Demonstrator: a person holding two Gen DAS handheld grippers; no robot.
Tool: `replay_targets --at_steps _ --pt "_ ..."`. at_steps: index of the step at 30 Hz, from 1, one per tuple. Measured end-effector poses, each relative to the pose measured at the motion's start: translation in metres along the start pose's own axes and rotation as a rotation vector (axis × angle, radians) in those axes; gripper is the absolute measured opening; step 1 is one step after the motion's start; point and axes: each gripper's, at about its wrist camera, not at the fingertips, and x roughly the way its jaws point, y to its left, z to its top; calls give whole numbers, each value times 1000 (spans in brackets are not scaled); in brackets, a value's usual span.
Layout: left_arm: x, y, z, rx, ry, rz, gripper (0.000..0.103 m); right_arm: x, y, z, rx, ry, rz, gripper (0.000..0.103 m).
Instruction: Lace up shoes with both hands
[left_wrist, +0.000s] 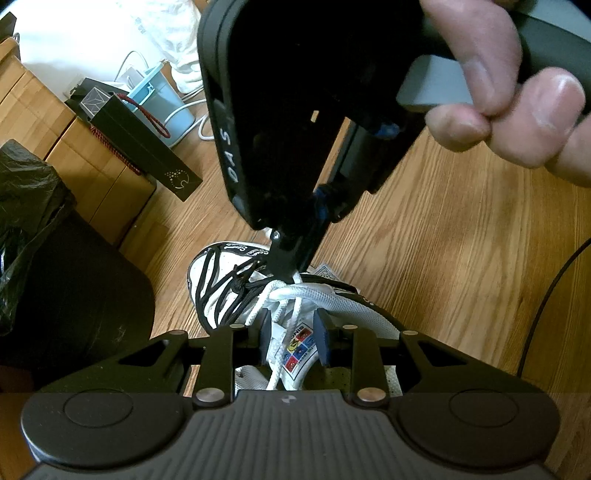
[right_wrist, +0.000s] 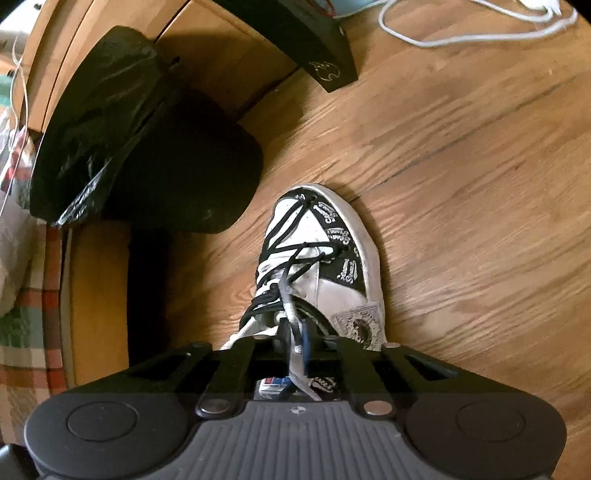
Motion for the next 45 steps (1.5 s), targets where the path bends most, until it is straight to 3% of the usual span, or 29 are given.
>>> replay_targets --at_steps 8,14,20,27,39,45 --pt "0 1 -1 -1 0 -1 29 -9 8 8 -59 -72 -23 5" --pt "0 1 -1 0 0 -2 29 -3 -4 9 33 -28 -3 11" --pt "-1 0 -1 3 2 0 29 3 -1 2 23 14 9 11" --pt "0 2 0 0 3 -4 29 0 2 1 -26 1 -8 5" --pt "1 3 0 -1 2 -5 29 -14 1 17 -46 -101 -40 5" --pt "0 1 0 0 2 -4 29 -9 0 16 -32 -72 -30 9"
